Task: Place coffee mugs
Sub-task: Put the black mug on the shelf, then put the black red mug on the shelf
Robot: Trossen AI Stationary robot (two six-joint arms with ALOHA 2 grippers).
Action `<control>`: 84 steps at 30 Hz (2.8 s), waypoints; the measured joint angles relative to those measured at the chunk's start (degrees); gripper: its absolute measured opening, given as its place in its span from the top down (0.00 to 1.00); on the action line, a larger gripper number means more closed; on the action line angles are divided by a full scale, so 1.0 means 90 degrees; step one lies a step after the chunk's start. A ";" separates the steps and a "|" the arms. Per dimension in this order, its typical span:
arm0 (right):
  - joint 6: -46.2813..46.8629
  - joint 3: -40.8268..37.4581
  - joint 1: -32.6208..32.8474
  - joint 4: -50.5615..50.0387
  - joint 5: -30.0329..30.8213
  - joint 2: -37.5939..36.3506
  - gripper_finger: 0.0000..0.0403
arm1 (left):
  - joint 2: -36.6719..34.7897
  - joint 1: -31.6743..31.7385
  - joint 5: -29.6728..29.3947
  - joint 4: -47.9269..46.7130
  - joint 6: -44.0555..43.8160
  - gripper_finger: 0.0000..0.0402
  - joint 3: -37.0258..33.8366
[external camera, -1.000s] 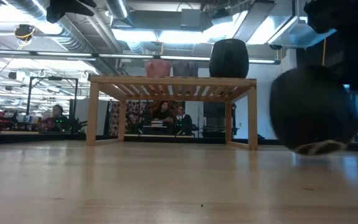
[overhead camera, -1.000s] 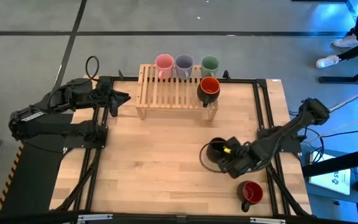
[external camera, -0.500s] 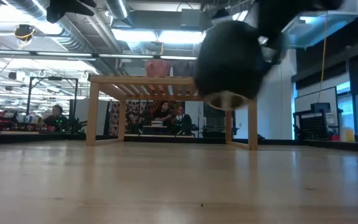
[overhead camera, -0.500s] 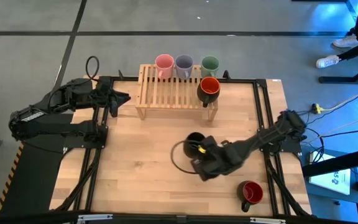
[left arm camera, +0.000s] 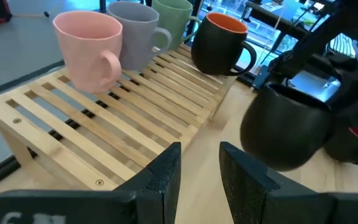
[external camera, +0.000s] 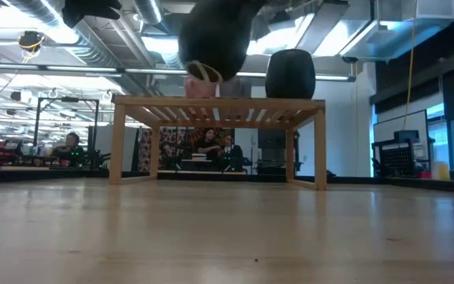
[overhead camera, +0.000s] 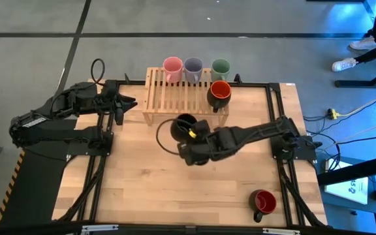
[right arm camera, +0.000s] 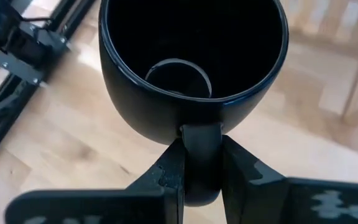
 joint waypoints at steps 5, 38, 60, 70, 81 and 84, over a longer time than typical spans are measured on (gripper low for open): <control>-0.0518 0.0403 -0.0323 -0.0053 0.0307 0.0088 0.88 | -0.0002 0.0002 0.0044 0.0000 0.0032 0.74 0.0000; -0.1041 0.0508 -0.1728 -0.0477 0.0751 0.0324 0.88 | 0.0000 0.0001 0.0044 0.0000 0.0024 0.74 0.0000; -0.0693 0.0508 -0.1965 -0.0761 0.0949 0.0442 0.84 | -0.0002 0.0002 0.0046 0.0000 0.0012 0.74 0.0000; -0.0697 0.0508 -0.1959 -0.0629 0.1201 0.0432 0.72 | -0.0001 0.0001 0.0046 0.0000 0.0012 0.74 0.0000; -0.0784 0.0677 -0.1955 -0.0617 0.1147 0.0432 0.47 | -0.0002 0.0002 0.0046 0.0000 0.0012 0.74 0.0000; -0.0997 0.0997 -0.1952 -0.0741 0.0988 0.0428 0.44 | -0.0002 0.0002 0.0046 0.0000 0.0012 0.74 0.0000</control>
